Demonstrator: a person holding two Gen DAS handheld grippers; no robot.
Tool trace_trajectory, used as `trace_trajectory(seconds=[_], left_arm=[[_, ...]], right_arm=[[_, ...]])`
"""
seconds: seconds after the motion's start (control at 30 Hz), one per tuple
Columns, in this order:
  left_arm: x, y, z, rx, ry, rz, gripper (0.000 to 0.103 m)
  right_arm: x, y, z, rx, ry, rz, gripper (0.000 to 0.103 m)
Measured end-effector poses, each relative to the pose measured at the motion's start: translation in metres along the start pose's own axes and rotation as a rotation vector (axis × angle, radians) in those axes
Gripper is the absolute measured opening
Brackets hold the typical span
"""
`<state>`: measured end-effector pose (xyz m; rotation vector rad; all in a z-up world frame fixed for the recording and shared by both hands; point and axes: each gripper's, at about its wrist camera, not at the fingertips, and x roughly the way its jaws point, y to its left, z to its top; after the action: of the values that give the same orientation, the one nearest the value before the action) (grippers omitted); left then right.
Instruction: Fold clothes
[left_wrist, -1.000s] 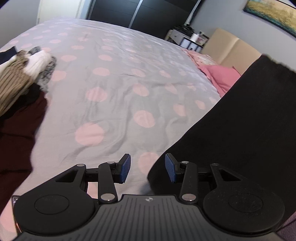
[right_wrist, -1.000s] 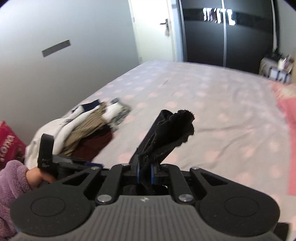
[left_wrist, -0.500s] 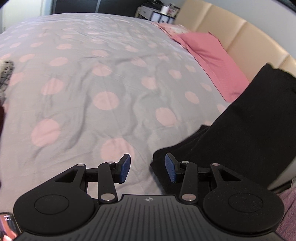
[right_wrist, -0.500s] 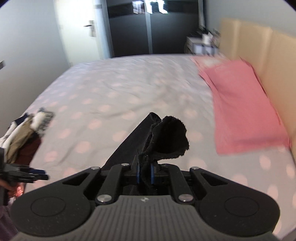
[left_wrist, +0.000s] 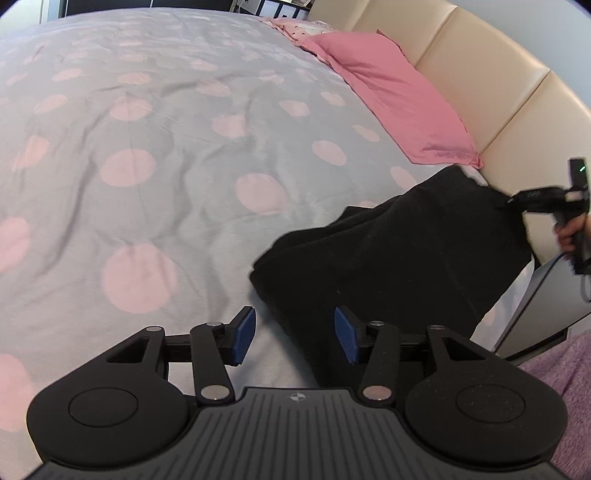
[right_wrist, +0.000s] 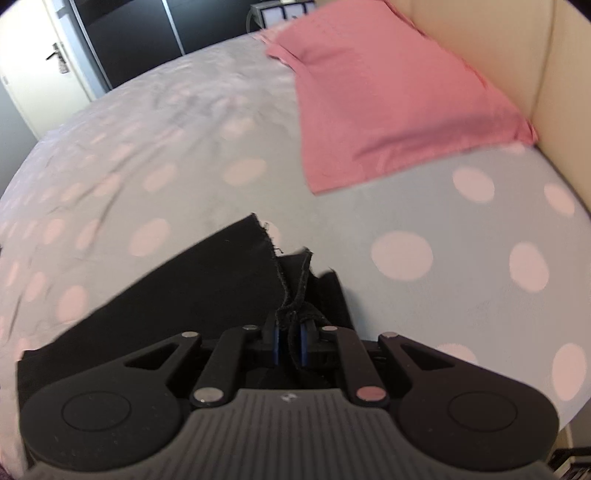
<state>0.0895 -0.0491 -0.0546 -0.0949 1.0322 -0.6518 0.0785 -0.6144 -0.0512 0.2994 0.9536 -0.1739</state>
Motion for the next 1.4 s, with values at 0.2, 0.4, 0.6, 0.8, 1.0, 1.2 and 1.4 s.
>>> trace_trajectory(seconds=[0.2, 0.4, 0.6, 0.8, 1.0, 1.2, 1.4], left_arm=[[0.023, -0.007, -0.003, -0.027, -0.005, 0.017, 0.047], [0.014, -0.012, -0.004, -0.006, -0.052, 0.023, 0.046], [0.006, -0.031, 0.003, 0.007, -0.088, -0.005, 0.035], [0.033, -0.055, 0.012, 0.097, -0.106, 0.069, 0.035], [0.087, -0.043, 0.013, 0.063, -0.028, 0.124, 0.034], [0.087, -0.045, 0.009, 0.094, -0.048, 0.144, 0.032], [0.036, -0.060, -0.009, 0.137, -0.054, 0.069, 0.028]], right_arm=[[0.036, -0.007, -0.011, 0.005, 0.039, -0.028, 0.013], [0.029, -0.001, -0.013, -0.051, 0.036, -0.111, 0.037], [-0.018, 0.002, -0.025, -0.101, -0.047, -0.142, 0.040], [-0.015, 0.024, -0.050, -0.244, 0.020, -0.109, 0.037], [0.030, -0.010, -0.066, -0.151, 0.063, -0.142, 0.046], [0.033, -0.035, -0.063, -0.038, 0.066, -0.090, 0.060], [0.008, -0.036, -0.062, -0.053, 0.015, -0.046, 0.060]])
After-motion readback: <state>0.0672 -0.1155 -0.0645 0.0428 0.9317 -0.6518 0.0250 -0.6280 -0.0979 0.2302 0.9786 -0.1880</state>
